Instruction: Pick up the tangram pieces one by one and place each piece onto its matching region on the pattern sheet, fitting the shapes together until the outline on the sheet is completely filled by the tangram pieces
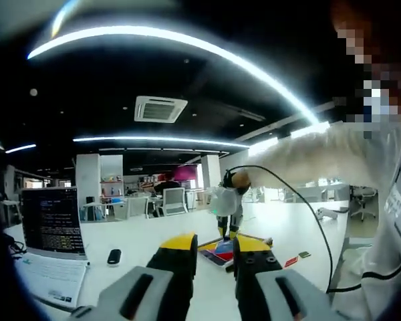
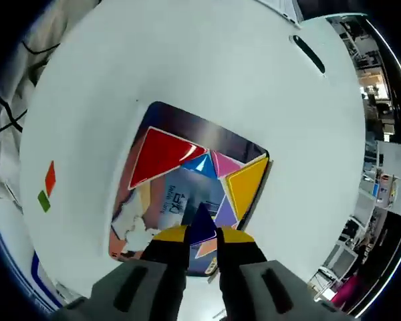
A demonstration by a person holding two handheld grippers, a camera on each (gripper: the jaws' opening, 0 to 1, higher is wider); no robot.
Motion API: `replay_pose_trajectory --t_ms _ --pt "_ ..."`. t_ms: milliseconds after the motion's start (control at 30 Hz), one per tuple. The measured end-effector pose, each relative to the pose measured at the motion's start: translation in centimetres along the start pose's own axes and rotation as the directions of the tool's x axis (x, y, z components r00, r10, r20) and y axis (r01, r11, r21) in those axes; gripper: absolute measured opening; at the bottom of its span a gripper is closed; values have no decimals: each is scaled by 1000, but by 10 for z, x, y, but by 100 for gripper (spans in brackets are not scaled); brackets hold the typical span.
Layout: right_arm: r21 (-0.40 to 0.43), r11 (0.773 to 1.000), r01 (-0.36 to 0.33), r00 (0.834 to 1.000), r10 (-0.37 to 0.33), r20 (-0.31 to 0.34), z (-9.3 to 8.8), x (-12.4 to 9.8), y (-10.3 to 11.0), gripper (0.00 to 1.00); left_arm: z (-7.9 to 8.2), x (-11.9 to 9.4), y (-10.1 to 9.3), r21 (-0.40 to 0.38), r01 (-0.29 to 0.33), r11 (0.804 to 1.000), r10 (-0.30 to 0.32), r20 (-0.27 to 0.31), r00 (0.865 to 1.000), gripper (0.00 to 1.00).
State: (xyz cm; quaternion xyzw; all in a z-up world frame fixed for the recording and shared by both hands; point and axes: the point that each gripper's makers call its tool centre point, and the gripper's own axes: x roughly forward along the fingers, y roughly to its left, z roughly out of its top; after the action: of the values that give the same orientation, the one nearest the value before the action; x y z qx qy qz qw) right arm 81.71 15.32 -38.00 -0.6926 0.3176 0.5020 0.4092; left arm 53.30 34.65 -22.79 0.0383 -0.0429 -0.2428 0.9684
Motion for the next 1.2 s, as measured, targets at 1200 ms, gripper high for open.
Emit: replay_pose_trajectory --t_ms 1200 --pt "107 993 58 997 -62 35 -6 -4 -13 29 7 -5 5 -28 -12 1000 13 44 999 23"
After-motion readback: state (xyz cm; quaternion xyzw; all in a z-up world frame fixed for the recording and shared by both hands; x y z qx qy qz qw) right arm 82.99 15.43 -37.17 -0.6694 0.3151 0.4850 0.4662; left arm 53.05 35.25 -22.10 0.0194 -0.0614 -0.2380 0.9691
